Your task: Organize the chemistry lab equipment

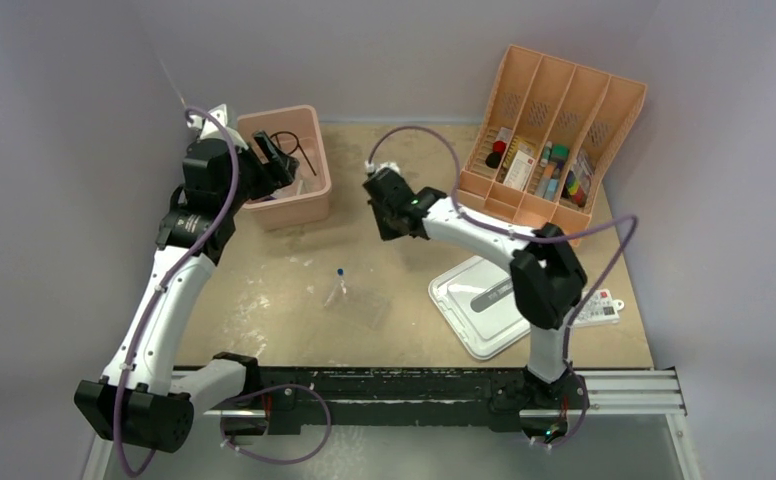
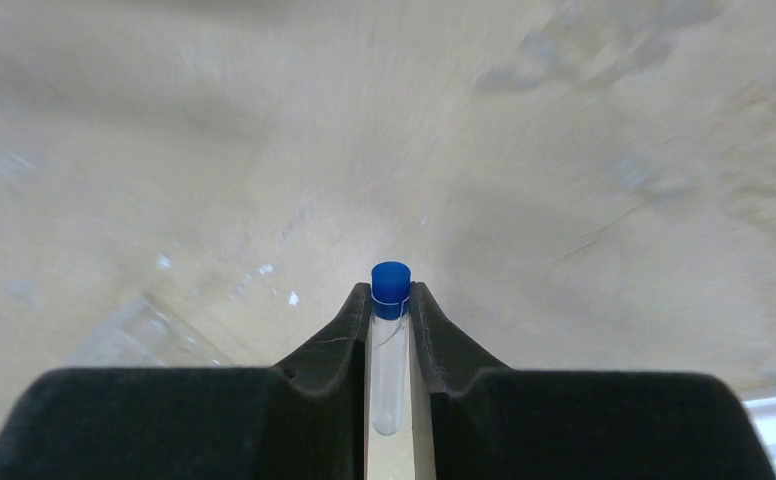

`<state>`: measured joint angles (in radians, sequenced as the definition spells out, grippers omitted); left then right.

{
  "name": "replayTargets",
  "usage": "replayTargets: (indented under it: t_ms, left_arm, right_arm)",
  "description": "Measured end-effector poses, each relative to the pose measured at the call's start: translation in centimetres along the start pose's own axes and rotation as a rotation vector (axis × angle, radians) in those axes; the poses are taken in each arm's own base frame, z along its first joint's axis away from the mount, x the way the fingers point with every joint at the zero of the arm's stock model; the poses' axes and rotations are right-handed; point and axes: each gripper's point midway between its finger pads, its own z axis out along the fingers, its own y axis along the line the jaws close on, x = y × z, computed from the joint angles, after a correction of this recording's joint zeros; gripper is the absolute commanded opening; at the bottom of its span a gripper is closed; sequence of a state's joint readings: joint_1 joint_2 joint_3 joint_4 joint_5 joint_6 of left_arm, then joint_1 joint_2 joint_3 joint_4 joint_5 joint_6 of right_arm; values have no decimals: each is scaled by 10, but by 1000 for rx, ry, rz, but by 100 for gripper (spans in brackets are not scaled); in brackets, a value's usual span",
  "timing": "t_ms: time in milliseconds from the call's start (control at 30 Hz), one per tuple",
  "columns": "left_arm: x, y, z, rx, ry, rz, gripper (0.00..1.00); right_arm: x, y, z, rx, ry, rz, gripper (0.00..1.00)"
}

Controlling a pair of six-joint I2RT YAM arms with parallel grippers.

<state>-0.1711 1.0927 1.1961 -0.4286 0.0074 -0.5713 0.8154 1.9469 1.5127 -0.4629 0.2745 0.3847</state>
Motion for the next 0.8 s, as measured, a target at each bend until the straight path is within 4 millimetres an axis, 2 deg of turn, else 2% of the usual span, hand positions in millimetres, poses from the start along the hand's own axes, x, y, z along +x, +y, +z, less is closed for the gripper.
replayTargets:
  t_ms: [100, 200, 333, 433, 600, 700, 800]
  left_arm:
    - [4, -8, 3, 44, 21, -1, 70]
    - [7, -19, 7, 101, 41, -8, 70]
    - [16, -50, 11, 222, 59, -3, 70]
    - [35, -79, 11, 316, 97, -6, 70]
    - [66, -128, 14, 478, 160, -47, 67]
    - [79, -143, 16, 531, 185, -74, 60]
    - [82, -156, 15, 580, 188, -75, 52]
  right_arm:
    - [-50, -15, -36, -26, -159, 72, 7]
    - [-93, -31, -73, -48, -300, 139, 7]
    - [-134, -48, -119, -100, -456, 230, 7]
    - [-152, -52, -146, -153, -529, 286, 8]
    - [-173, -40, -186, -292, -615, 360, 9]
    - [-179, -31, -205, -372, -642, 392, 9]
    - [-183, -25, -219, -436, -653, 415, 9]
